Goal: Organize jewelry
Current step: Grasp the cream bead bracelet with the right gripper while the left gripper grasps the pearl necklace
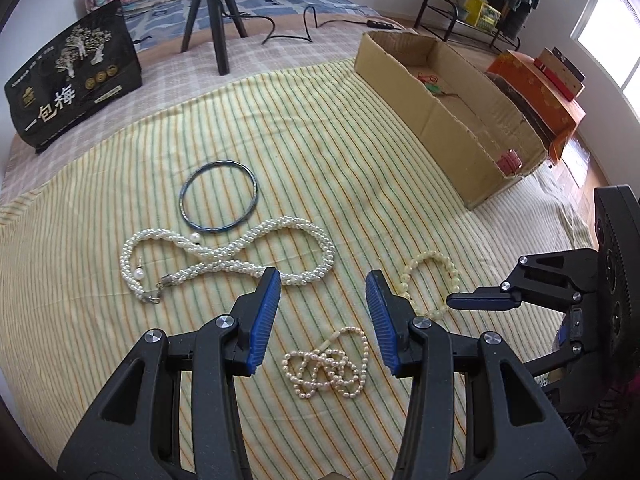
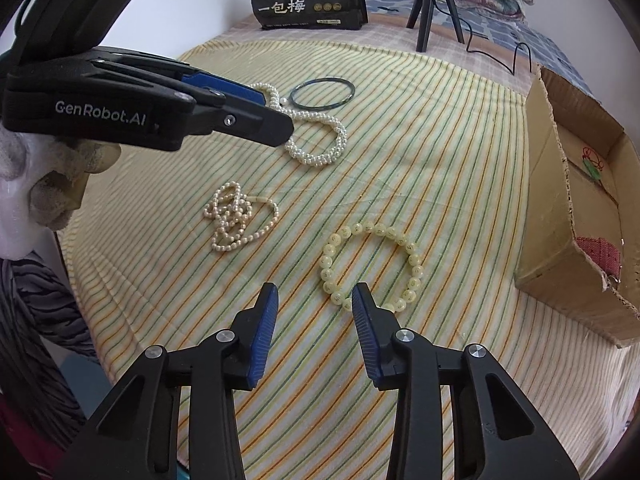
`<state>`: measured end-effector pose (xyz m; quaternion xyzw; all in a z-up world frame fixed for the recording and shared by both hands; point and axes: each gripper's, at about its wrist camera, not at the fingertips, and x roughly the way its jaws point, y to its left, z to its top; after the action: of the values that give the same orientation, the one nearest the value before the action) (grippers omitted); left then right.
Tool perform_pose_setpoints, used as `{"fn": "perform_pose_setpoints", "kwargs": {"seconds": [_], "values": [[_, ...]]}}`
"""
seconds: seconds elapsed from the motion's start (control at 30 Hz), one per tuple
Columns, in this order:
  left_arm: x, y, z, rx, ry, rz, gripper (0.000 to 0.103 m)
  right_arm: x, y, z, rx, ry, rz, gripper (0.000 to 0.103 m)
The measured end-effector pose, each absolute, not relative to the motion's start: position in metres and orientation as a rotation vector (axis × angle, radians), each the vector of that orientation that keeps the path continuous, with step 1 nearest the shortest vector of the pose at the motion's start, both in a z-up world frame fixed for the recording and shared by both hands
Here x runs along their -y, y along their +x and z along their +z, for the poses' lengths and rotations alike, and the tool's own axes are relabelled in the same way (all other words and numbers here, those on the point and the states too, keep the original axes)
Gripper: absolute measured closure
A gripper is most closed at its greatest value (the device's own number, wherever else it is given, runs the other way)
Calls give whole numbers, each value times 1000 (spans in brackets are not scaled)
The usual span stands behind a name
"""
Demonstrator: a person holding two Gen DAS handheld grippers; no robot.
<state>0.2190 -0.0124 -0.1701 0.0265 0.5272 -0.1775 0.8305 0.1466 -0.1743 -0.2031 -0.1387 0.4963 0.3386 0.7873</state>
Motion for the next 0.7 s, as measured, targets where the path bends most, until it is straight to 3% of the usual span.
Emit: {"fn": "perform_pose_setpoints", "kwargs": {"seconds": [0.47, 0.53, 0.7], "values": [[42, 237, -208, -1183, 169, -378, 57, 177, 157, -208, -1078, -281, 718, 67], [45, 239, -212, -1188, 190, -374, 66, 175, 157, -208, -1077, -284, 722, 70], [47, 243, -221, -1198, 193, -365, 70, 171, 156, -209, -1069, -309, 733, 70]]}}
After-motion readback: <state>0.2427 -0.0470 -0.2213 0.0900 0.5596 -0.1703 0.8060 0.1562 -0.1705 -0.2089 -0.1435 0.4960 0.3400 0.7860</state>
